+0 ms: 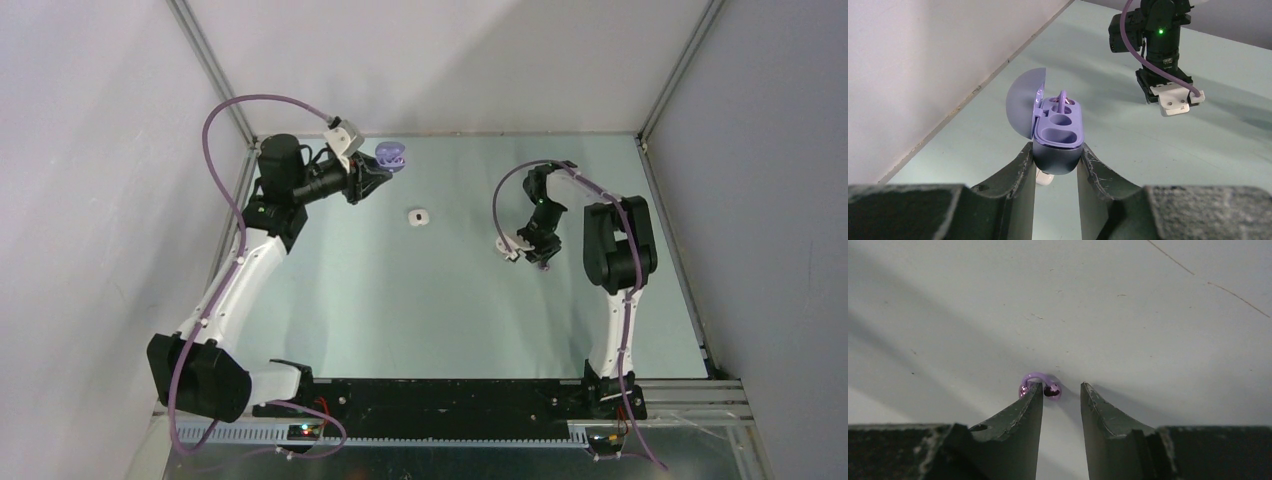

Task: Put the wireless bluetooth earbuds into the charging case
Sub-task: Pick up the earbud from the center of the board.

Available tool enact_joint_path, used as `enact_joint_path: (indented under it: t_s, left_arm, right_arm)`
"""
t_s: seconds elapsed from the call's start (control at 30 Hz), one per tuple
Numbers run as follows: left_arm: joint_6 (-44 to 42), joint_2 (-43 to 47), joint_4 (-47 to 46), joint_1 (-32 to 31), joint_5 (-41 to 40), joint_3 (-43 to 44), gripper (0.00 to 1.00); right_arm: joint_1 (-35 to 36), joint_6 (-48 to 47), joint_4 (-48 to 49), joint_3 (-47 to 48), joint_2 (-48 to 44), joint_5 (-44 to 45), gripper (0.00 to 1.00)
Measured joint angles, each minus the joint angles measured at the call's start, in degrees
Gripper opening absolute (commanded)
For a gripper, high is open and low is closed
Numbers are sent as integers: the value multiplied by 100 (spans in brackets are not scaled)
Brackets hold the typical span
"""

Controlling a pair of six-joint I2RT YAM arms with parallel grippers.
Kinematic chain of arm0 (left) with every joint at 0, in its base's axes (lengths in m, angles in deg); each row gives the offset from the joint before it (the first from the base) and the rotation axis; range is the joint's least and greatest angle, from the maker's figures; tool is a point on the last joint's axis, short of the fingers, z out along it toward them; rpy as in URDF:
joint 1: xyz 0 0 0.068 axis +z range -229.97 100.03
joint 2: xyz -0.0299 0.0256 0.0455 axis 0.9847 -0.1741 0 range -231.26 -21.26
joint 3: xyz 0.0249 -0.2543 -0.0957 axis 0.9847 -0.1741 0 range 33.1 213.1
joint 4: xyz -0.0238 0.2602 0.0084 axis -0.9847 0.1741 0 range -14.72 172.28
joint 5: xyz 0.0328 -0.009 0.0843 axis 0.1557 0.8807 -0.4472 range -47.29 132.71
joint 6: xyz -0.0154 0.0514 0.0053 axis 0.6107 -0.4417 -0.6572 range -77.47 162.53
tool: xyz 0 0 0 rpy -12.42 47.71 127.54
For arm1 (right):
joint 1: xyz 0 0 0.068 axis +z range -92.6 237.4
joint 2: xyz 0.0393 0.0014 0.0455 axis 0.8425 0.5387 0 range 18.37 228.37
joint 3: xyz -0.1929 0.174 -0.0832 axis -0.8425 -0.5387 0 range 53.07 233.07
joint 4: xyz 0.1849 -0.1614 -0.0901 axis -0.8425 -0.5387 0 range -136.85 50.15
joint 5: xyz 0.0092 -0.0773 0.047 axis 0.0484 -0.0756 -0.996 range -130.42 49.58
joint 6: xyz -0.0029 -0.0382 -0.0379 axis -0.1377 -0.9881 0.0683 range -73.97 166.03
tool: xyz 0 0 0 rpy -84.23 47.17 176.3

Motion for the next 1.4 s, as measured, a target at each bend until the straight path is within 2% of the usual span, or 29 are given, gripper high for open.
enact_joint_path:
  t_s: [0.27, 0.33, 0.5, 0.67, 0.8, 1.0, 1.23, 1.33, 1.4]
  left_arm:
    - [7, 0, -7, 0, -17, 0, 0]
    - [7, 0, -9, 0, -22, 0, 0]
    - [61, 31, -103, 0, -24, -125, 0]
    - [105, 61, -120, 0, -24, -260, 0]
    - [140, 85, -164, 0, -20, -260, 0]
    - [236, 101, -326, 0, -11, -260, 0]
    - [632, 98, -562, 2, 20, -262, 0]
    - [944, 74, -841, 2, 22, -321, 0]
    - [1152, 22, -1021, 2, 26, -396, 0]
  right_arm:
    - [-44, 0, 79, -197, -87, 66, 34]
    - [-57, -2, 107, -256, -136, 79, 30]
    - [-109, -15, 216, -632, -426, 81, 12]
    - [-92, -20, 365, -833, -616, 72, 7]
    - [-26, 369, 538, -839, -619, 33, 3]
    - [66, 2306, 866, -837, -636, -236, 0]
    - [-175, 5976, 1493, -629, -708, -940, 0]
    - [-455, 7659, 1967, -699, -938, -1241, 0]
    - [-592, 8465, 2337, -866, -1211, -1384, 0]
